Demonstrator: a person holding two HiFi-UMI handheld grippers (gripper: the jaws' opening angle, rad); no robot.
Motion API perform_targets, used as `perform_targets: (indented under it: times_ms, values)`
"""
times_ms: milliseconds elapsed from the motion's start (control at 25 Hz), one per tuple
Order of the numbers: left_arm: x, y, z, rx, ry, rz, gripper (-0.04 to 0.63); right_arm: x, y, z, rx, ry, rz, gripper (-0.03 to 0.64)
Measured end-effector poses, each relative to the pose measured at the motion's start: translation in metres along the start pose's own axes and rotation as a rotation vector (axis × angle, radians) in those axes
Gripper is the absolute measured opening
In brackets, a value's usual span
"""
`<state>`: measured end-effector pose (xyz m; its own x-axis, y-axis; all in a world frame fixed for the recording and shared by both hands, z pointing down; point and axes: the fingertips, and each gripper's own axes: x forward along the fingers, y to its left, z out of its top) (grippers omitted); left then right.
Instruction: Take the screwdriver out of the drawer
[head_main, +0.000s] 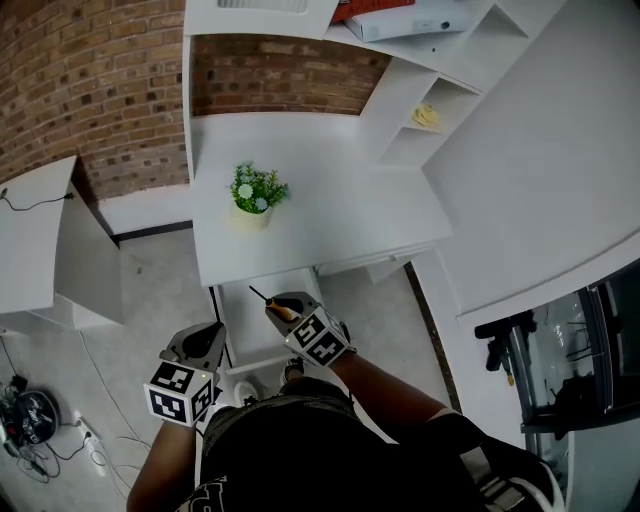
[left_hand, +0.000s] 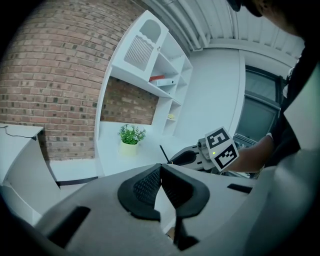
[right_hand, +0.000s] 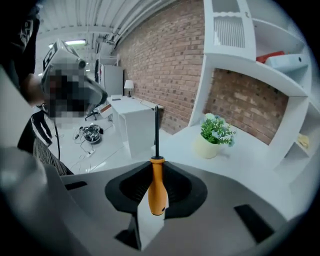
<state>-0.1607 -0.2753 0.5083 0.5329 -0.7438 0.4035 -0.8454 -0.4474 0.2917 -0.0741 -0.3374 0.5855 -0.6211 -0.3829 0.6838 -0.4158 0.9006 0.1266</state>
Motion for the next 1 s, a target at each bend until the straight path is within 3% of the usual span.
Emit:
perform_targets:
  times_ms: [520,1000]
  values:
    - [-0.006,-0.037,0.038,0.057,-0.065,-0.1,0.018,-0.09,-0.01,0.052,0.282,-0.261,-0.068,0.072]
    - [-0.016,-0.069,0.058,0.038,-0.151,-0.055,0.018,-0.153,-0.014,0.065,0.319,-0.424,-0.047,0.072]
